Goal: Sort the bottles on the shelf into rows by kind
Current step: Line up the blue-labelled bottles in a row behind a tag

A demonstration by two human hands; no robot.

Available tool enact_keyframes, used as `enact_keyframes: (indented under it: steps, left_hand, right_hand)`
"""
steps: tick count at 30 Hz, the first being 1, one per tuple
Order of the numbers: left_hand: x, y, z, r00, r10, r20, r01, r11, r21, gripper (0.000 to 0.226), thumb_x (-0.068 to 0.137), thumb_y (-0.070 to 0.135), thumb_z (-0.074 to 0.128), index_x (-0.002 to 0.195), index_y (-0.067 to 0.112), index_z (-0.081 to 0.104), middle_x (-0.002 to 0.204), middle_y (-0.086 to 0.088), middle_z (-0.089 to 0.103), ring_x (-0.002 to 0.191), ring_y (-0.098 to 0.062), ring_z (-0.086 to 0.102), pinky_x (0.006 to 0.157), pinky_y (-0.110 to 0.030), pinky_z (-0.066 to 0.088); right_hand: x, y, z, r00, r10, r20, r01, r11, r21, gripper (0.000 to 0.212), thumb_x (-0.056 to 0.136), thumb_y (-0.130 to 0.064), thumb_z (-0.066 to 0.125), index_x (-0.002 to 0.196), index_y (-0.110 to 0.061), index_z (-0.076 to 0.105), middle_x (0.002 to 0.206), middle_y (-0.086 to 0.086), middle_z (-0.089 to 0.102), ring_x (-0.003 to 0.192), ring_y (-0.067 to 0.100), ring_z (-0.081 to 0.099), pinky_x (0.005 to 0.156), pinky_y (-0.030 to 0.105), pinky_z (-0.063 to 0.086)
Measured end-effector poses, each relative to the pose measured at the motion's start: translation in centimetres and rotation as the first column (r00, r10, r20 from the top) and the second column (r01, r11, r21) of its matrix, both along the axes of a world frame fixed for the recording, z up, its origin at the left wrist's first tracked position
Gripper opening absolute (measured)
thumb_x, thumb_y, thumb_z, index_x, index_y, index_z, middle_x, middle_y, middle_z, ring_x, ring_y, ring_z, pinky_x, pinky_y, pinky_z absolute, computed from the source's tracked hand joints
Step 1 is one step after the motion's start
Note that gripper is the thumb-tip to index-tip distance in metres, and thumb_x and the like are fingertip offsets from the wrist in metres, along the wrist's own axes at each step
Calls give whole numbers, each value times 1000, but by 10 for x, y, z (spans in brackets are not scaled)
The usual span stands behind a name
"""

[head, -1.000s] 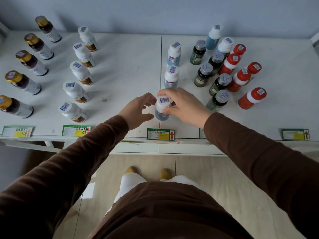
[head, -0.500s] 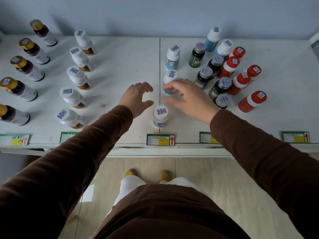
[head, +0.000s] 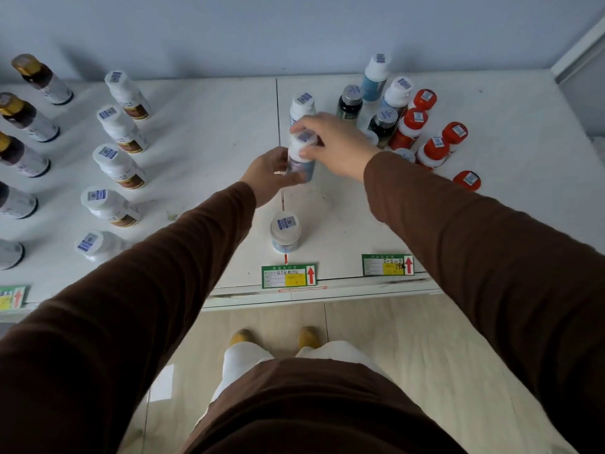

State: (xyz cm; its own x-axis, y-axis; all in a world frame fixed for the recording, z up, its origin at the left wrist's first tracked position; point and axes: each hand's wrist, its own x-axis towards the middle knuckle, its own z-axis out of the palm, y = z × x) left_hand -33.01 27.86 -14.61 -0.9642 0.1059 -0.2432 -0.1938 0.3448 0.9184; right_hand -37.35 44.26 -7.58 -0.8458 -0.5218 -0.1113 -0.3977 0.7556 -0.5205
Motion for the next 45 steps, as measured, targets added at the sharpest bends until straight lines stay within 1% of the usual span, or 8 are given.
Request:
enact_keyframes:
  steps: [5,10,13,17,21,29,39,45]
  left_hand:
    - [10,-23,27,968,-149,200,12,828,561,43,100,32,47,133,5,52,119,-10,63,107,-23,61,102,-35,48]
    - [18,-32,39,937,-255,240,-4,676,737,48,100,44,38,131,12,54,117,-13,64,103,-23,62,104,-37,47]
    - [22,-36,38,948,-230,220,-3,684,730,44,101,35,41,134,8,52,121,-14,62,109,-27,60,107,-39,45]
    - [23,-38,37,990,-105,99,39,855,517,40,92,19,60,130,9,56,120,-8,62,107,-21,60,103,-36,47]
    - [24,-37,34,994,-14,-112,18,999,33,39,81,10,74,117,16,58,109,-11,64,90,-19,62,85,-35,53]
    - [37,-64,18,962,-194,-193,37,793,-608,43,78,19,76,118,20,60,113,-5,62,103,-22,58,90,-34,47]
    - [34,-71,13,957,-228,-177,30,690,-724,43,81,27,72,122,23,59,116,-4,61,107,-25,55,93,-39,46]
    - [3,-63,23,961,-201,-191,10,714,-700,43,81,27,73,121,22,58,113,-4,61,106,-25,56,93,-38,46]
  right_hand:
    - [-10,2,23,964,-173,203,233,916,-326,39,86,-45,69,112,-16,68,91,-4,63,77,8,61,63,24,53]
    - [-7,-9,29,918,-229,323,361,820,-445,47,75,-64,71,88,-19,63,70,-12,59,59,2,53,51,16,43]
    - [-5,-12,28,921,-216,325,352,818,-455,41,78,-59,72,89,-20,66,72,-11,59,62,4,52,54,18,43]
    - [3,-13,23,957,-147,249,242,881,-407,33,87,-37,72,114,-18,69,91,-4,65,79,13,61,69,29,55]
    - [16,-15,15,994,-97,47,106,959,-264,31,84,-28,74,111,-14,67,107,3,69,96,21,63,85,34,50]
    - [44,-25,-13,994,82,-77,-82,997,12,45,85,-25,71,128,-21,59,125,2,59,112,21,55,85,25,36]
    - [50,-30,-14,986,157,-52,-150,981,121,54,85,-28,71,136,-23,54,124,5,55,116,24,51,93,36,42]
    - [26,-16,7,999,18,-27,-20,997,-76,43,89,-38,67,129,-21,61,119,2,61,101,18,59,89,34,48]
